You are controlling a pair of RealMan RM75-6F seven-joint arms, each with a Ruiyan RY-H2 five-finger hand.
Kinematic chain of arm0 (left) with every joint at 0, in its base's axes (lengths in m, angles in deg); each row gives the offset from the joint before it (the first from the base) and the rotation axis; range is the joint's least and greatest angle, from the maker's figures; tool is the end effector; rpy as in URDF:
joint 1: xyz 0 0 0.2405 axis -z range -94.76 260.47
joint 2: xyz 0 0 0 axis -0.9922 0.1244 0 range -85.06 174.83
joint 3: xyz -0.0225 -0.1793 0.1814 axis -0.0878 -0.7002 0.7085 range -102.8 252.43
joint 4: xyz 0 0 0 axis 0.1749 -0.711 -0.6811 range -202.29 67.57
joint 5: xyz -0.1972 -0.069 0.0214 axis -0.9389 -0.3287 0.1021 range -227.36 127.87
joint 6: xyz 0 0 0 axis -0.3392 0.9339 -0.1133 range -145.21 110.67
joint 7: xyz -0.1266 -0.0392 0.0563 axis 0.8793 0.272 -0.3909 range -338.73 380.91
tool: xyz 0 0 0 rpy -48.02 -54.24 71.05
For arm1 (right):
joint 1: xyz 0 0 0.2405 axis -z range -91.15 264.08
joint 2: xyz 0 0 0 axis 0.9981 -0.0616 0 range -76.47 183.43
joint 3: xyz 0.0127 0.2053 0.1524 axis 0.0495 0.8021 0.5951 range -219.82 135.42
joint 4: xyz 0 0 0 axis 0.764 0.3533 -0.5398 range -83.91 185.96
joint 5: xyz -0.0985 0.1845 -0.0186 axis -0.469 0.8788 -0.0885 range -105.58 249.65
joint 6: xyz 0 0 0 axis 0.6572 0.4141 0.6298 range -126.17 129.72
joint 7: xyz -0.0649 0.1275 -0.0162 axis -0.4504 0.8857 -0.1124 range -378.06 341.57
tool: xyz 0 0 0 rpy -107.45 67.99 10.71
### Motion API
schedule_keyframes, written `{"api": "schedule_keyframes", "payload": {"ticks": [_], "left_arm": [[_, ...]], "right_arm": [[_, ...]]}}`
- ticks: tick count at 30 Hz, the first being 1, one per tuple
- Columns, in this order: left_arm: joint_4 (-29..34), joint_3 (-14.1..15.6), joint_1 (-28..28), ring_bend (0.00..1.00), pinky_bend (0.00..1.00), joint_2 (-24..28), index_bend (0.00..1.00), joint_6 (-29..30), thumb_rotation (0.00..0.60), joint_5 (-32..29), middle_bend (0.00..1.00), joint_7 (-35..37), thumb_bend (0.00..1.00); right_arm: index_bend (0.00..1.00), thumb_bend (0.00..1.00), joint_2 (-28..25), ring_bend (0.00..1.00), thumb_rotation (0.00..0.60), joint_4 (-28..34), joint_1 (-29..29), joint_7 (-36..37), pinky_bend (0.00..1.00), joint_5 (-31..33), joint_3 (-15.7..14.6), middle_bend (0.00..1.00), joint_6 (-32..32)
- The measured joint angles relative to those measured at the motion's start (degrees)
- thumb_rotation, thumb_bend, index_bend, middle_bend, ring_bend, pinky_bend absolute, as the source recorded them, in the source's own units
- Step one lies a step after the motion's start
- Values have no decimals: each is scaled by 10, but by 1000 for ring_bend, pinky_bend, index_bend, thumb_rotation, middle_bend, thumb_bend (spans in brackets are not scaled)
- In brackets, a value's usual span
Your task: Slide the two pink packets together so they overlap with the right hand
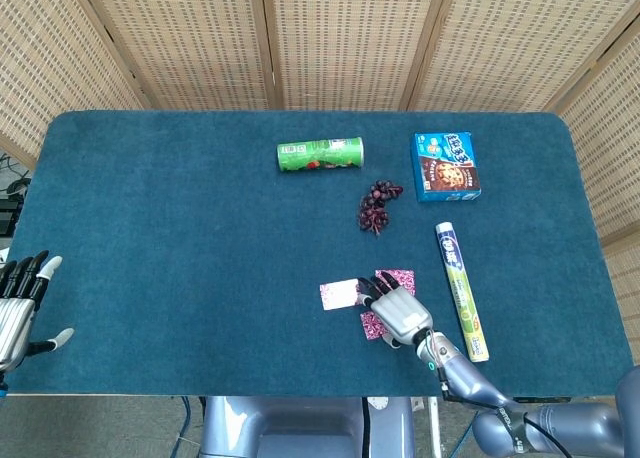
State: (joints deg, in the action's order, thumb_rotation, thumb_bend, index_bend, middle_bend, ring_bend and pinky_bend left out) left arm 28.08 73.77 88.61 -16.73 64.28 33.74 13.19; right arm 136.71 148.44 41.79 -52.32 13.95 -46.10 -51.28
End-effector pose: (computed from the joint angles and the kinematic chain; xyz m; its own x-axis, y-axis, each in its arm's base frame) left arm -0.3127 0.1780 0.1579 0.5055 0.0919 0.8579 0.8612 0.0067 -0.5082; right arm -0.1681 -0.2744 -0.0325 0.6784 -0.4031 0.6142 -0.7201 -0.5303 0.4474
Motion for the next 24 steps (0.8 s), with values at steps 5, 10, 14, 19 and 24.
{"api": "schedule_keyframes", "payload": {"ticks": [5,10,14,19,24], "left_arm": [[0,0,0,0,0,0,0,1,600,0,0,-1,0],[0,0,0,0,0,-1,0,1,600,0,0,-2,0],[0,0,0,0,0,-1,0,1,600,0,0,-2,1],[0,0,0,0,0,-1,0,1,600,0,0,-2,1],[0,0,0,0,0,-1,0,1,600,0,0,-3,1]], "right_arm": [[181,311,2,0,600,-16,10,10,0,-8,-6,0,3],[191,311,4,0,600,-25,16,15,0,-5,-6,0,8],[200,311,5,0,600,-32,18,18,0,-2,-4,0,13],[205,311,8,0,600,-37,19,19,0,-1,-1,0,19],[275,311,9,0,600,-40,21,22,0,-3,1,0,21]]}}
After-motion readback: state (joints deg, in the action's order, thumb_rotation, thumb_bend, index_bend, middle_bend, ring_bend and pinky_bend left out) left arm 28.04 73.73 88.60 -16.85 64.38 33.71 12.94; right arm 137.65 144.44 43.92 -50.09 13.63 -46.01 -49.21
